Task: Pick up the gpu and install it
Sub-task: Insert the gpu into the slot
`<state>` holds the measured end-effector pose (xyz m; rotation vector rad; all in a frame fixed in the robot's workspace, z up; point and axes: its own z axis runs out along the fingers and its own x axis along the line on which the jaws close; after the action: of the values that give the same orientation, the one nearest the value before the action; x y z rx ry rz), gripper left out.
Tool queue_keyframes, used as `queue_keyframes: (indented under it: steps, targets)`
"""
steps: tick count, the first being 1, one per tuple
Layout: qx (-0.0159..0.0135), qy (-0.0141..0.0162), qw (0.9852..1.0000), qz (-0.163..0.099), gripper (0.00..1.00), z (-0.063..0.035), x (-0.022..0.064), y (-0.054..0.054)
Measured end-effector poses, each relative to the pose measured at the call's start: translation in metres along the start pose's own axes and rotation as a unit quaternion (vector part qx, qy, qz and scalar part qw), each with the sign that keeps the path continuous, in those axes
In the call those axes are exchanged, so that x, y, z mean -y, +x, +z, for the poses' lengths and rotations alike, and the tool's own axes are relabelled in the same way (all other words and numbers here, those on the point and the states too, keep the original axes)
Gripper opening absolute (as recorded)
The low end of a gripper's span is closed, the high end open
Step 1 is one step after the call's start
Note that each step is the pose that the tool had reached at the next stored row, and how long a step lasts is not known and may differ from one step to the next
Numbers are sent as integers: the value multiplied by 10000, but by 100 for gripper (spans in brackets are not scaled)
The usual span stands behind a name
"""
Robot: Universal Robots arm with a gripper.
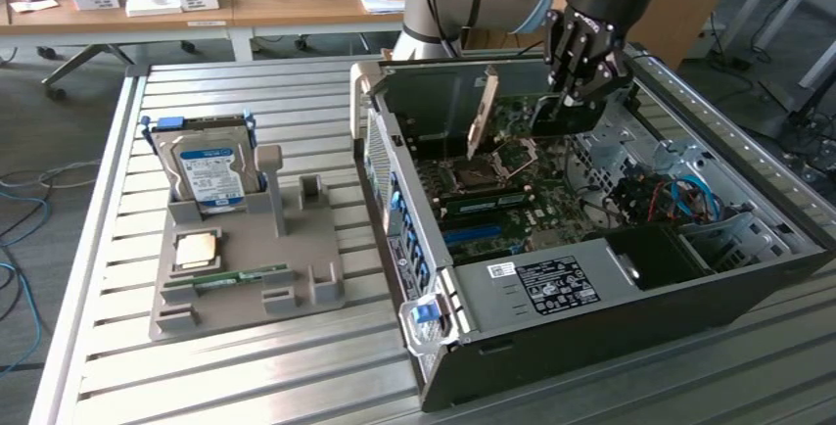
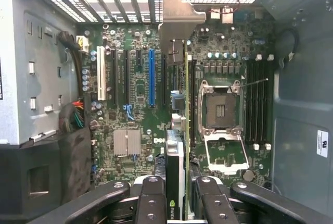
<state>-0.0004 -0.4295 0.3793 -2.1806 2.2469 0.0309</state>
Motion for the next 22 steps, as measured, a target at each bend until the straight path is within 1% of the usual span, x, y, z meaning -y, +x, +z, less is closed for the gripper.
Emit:
queue_keyframes:
  steps: [7, 15, 18, 22]
  targets:
    - [-1, 0, 10000, 19, 27, 62, -7, 25]
    - [-1, 0, 10000, 25, 27, 128, -55, 45]
    - [-1, 0, 10000, 25, 27, 171, -69, 46]
    - [-1, 8, 10000, 25, 27, 238, -75, 50]
